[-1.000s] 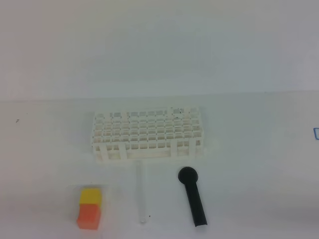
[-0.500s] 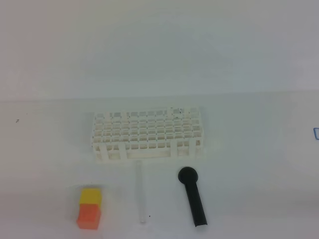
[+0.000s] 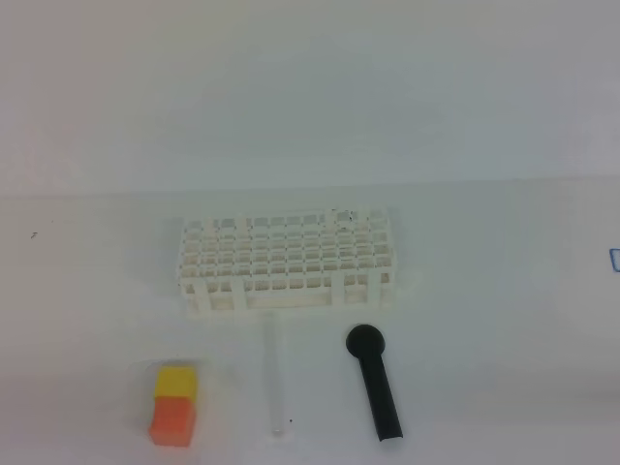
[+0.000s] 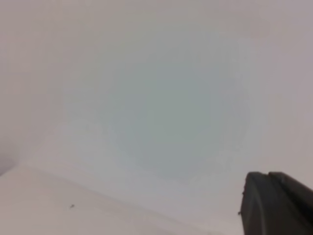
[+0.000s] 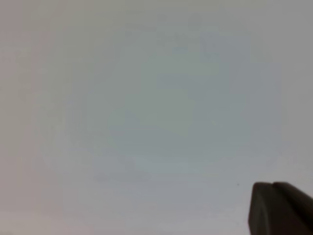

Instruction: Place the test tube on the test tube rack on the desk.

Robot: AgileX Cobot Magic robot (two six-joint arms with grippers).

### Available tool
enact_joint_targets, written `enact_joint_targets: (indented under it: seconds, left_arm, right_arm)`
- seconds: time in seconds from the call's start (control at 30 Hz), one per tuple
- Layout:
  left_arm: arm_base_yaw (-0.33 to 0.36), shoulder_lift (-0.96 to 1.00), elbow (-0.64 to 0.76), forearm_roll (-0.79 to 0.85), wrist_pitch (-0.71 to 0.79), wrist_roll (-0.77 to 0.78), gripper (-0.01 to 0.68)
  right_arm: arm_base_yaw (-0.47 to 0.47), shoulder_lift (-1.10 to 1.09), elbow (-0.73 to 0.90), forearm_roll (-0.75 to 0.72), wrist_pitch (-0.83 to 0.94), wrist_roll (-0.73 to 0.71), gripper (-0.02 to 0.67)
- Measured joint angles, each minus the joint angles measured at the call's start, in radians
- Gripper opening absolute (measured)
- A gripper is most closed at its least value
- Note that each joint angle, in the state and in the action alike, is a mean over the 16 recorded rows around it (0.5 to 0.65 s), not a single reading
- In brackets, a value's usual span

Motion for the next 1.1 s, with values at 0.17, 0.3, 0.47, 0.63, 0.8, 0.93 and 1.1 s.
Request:
enact_joint_targets:
  seconds: [0.17, 0.3, 0.47, 0.63, 0.8, 0.93, 1.1]
  left_arm:
    - [0.000, 0.002, -0.009, -0.035, 0.045, -0.037, -0.001]
    - [0.000, 0.002, -0.056, -0.049, 0.111, -0.061, -0.001]
    - [0.000, 0.025, -0.171, -0.038, 0.237, -0.055, -0.001]
    - [-0.001, 0.104, -0.350, 0.007, 0.454, -0.005, -0.001]
    - [-0.017, 0.232, -0.529, 0.045, 0.691, 0.058, -0.001]
    - [-0.044, 0.352, -0.618, 0.055, 0.831, 0.090, -0.001]
    - [-0.095, 0.507, -0.667, 0.007, 0.947, 0.134, -0.001]
  right_arm:
    - [0.000, 0.000, -0.002, 0.002, 0.000, 0.020, -0.001]
    - [0.000, 0.000, -0.024, 0.003, 0.008, 0.033, -0.001]
    - [0.000, 0.008, -0.101, 0.004, 0.078, 0.040, -0.001]
    - [0.000, 0.055, -0.236, 0.005, 0.238, 0.022, -0.001]
    - [0.000, 0.154, -0.411, 0.005, 0.480, 0.000, -0.001]
    - [0.000, 0.261, -0.547, 0.007, 0.700, -0.015, -0.001]
    - [0.000, 0.380, -0.676, 0.012, 0.934, -0.030, -0.001]
